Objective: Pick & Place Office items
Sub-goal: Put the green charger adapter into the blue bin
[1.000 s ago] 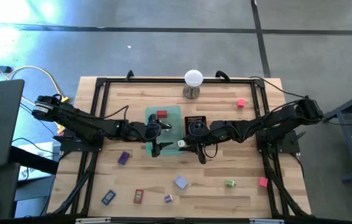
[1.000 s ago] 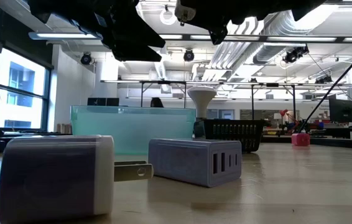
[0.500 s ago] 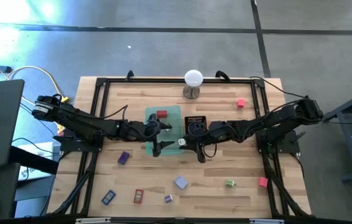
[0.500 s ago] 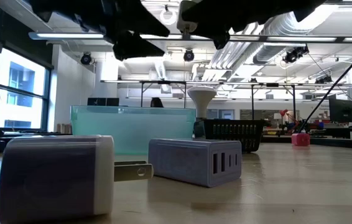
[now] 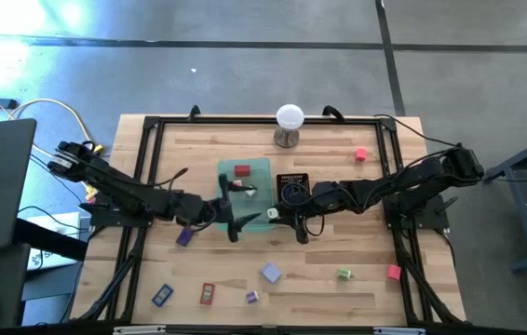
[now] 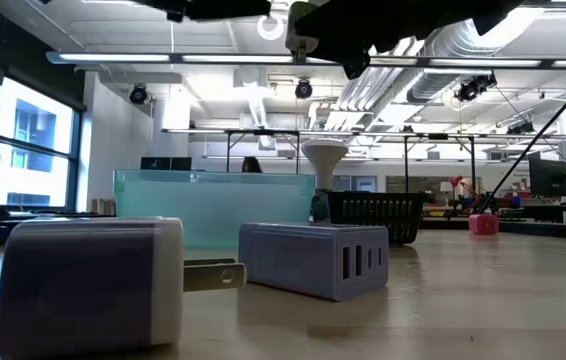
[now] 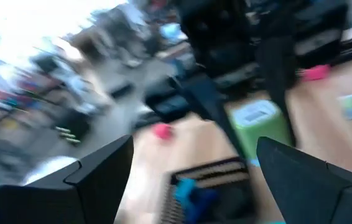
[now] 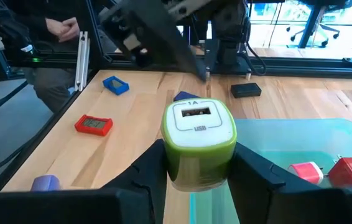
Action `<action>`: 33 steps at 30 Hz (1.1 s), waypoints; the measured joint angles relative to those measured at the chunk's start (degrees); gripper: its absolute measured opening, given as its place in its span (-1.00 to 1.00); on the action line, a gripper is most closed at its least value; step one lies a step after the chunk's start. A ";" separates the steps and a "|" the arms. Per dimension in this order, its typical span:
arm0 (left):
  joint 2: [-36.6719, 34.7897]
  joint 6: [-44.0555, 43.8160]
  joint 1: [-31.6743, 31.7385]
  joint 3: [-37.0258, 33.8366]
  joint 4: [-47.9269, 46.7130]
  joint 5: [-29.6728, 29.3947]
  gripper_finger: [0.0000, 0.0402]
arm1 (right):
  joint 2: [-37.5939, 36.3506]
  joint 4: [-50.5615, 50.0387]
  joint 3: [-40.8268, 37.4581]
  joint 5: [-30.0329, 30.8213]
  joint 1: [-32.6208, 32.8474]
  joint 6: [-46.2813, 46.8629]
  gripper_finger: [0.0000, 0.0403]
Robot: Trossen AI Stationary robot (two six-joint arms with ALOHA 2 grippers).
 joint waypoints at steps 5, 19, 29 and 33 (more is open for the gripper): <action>0.00 13.89 -2.45 0.02 8.00 -6.15 0.65 | 0.00 0.02 0.00 0.00 0.00 -0.31 -0.41; 0.04 5.57 -1.58 0.02 9.96 5.85 0.64 | 0.00 0.05 0.00 0.15 -0.02 -0.08 -0.41; 0.11 18.19 -0.38 1.83 2.14 19.50 0.64 | 0.00 0.02 0.00 -0.01 -0.02 -0.04 -0.41; 0.04 16.25 1.65 5.55 -6.54 22.55 0.64 | 0.00 0.02 0.00 -0.02 -0.02 -0.04 -0.41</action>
